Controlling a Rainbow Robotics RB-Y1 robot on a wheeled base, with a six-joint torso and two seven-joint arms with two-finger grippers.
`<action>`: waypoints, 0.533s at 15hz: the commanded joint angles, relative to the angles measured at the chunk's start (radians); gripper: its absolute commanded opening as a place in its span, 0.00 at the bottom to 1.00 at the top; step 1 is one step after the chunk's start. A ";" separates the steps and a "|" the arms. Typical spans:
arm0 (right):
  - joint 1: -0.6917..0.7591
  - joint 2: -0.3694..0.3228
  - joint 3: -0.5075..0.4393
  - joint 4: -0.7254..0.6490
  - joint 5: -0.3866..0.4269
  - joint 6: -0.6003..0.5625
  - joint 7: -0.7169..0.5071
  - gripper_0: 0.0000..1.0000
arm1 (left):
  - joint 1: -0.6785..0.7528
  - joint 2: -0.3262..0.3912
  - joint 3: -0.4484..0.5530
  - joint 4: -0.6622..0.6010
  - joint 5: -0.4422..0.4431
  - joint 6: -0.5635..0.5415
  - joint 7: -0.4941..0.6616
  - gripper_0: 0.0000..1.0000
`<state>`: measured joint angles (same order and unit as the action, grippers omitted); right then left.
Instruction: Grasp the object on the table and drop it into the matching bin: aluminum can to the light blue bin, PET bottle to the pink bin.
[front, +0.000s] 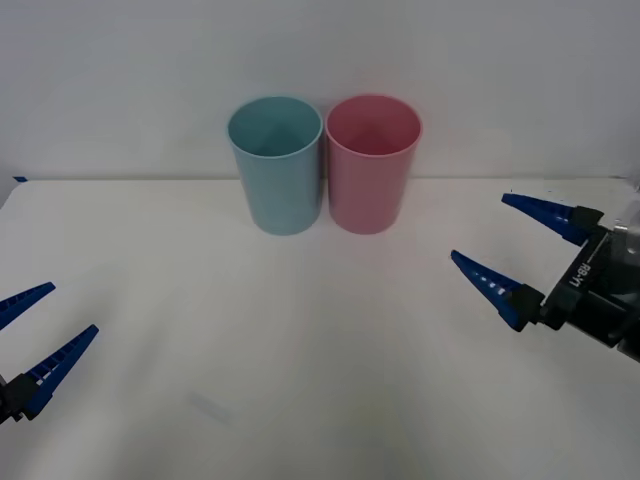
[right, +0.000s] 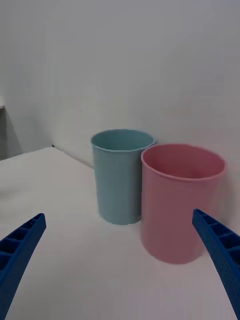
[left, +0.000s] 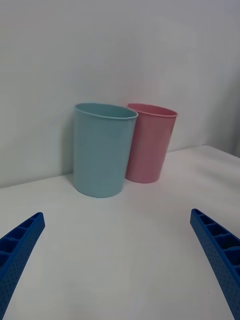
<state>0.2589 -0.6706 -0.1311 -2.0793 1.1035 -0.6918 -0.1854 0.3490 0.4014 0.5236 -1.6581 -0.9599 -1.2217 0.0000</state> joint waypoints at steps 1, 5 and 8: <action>0.105 0.006 -0.077 0.001 -0.043 -0.071 0.100 1.00 | 0.000 0.000 0.000 0.000 0.000 0.000 0.000 1.00; 0.214 0.074 -0.203 0.002 -0.056 -0.219 0.127 1.00 | 0.000 0.000 0.000 0.000 0.000 0.000 0.000 1.00; 0.273 0.134 -0.288 0.001 -0.056 -0.333 0.110 1.00 | 0.000 0.000 0.000 0.000 0.000 0.000 0.000 1.00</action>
<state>0.5182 -0.5478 -0.4025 -2.0786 1.0476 -1.0045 -0.0716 0.3491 0.4014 0.5236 -1.6581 -0.9599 -1.2217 0.0000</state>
